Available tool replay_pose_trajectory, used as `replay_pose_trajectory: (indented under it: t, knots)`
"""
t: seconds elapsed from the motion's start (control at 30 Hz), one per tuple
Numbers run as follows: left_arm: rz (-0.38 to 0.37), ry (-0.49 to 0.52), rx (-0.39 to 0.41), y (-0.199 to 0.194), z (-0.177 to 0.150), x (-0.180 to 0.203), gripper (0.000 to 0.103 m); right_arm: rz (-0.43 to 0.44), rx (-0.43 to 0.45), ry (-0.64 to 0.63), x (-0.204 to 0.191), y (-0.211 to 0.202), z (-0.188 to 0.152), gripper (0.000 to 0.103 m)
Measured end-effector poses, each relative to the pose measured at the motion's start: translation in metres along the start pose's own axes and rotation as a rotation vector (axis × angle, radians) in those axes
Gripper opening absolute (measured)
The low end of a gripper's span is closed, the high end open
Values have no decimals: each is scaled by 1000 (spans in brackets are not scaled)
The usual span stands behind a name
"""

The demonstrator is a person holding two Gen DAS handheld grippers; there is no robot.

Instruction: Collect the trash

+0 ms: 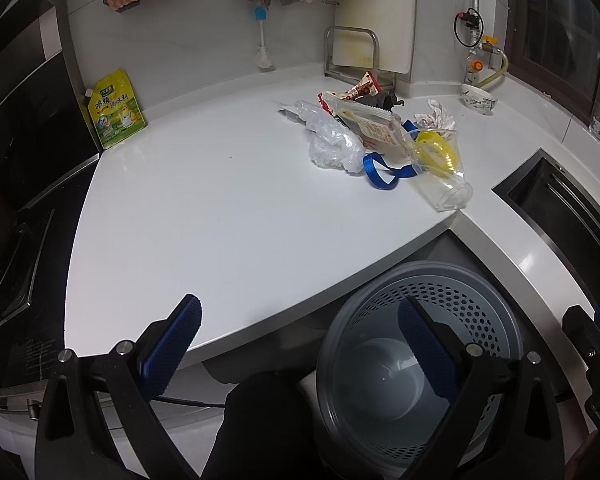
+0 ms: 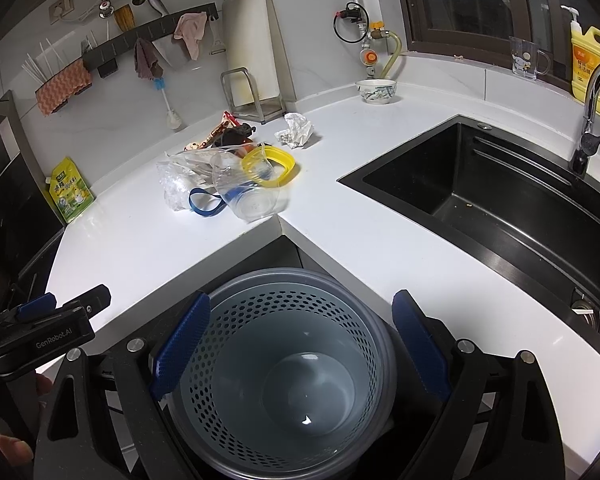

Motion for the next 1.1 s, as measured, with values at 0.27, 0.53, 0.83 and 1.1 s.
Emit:
replay_pose_trajectory:
  t: [0.27, 0.53, 0.83, 1.1]
  knots:
    - [-1, 0, -2, 0, 0, -1, 97, 0, 0, 1, 0, 0, 0, 88]
    - [1, 1, -1, 0, 0, 2, 97, -1, 3, 0, 0, -1, -1, 88]
    - [2, 2, -1, 1, 1, 0, 97, 0, 8, 7, 3, -3, 2, 88]
    - [3, 4, 0, -1, 0, 2, 97, 0, 10, 7, 2, -3, 2, 88]
Point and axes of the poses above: each gripper's, at about its wrist camera, not at the fingertips, and y roughly the way its jaws point, x to its right, z to its top, the point moved 1 cm from there along y, roughly the way its jaws point, and after that the axes turned 12 degrees about -z, right-handed, at the moved point
